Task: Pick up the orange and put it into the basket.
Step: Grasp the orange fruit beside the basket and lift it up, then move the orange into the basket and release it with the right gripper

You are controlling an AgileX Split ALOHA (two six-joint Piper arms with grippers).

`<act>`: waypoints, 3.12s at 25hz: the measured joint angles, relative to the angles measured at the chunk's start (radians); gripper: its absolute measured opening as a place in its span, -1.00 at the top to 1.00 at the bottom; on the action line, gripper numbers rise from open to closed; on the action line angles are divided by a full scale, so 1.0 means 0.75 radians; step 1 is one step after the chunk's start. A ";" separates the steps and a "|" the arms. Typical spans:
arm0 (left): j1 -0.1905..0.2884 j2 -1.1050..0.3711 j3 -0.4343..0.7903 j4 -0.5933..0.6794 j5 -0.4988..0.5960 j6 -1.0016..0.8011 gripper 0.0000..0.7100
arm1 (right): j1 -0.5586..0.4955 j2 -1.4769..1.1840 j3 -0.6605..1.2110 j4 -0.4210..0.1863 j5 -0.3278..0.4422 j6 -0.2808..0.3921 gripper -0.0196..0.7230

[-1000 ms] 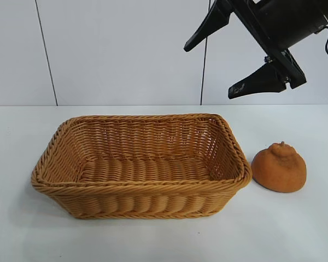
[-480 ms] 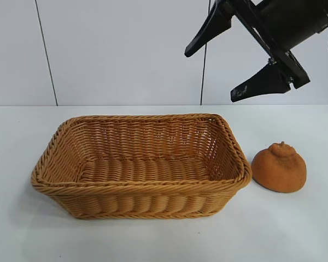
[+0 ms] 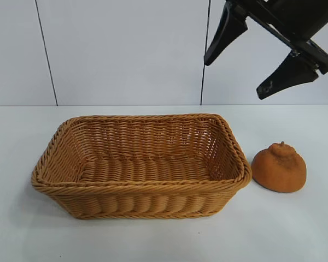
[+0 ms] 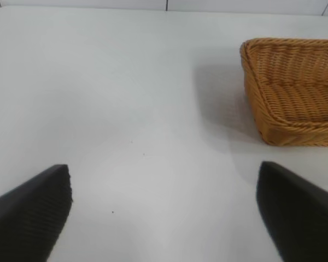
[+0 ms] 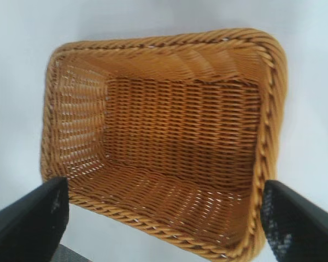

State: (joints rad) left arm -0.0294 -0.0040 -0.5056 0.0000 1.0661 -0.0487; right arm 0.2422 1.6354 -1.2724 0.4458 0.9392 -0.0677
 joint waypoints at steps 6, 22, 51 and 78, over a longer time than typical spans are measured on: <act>0.000 0.000 0.000 0.000 0.000 0.000 -0.83 | -0.037 0.003 -0.051 -0.291 0.038 0.163 -0.81; 0.000 0.000 0.000 0.000 0.000 -0.001 -0.83 | -0.201 0.329 -0.051 -0.320 -0.020 0.174 -0.81; 0.000 0.000 0.000 0.000 0.000 -0.001 -0.83 | -0.195 0.462 -0.060 -0.354 -0.111 0.143 0.81; 0.000 0.000 0.000 0.000 -0.001 -0.001 -0.83 | 0.228 0.057 -0.060 -0.194 -0.193 0.135 0.81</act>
State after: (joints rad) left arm -0.0294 -0.0040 -0.5056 0.0000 1.0653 -0.0495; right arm 0.4134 1.6782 -1.3177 0.3005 0.7943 0.0336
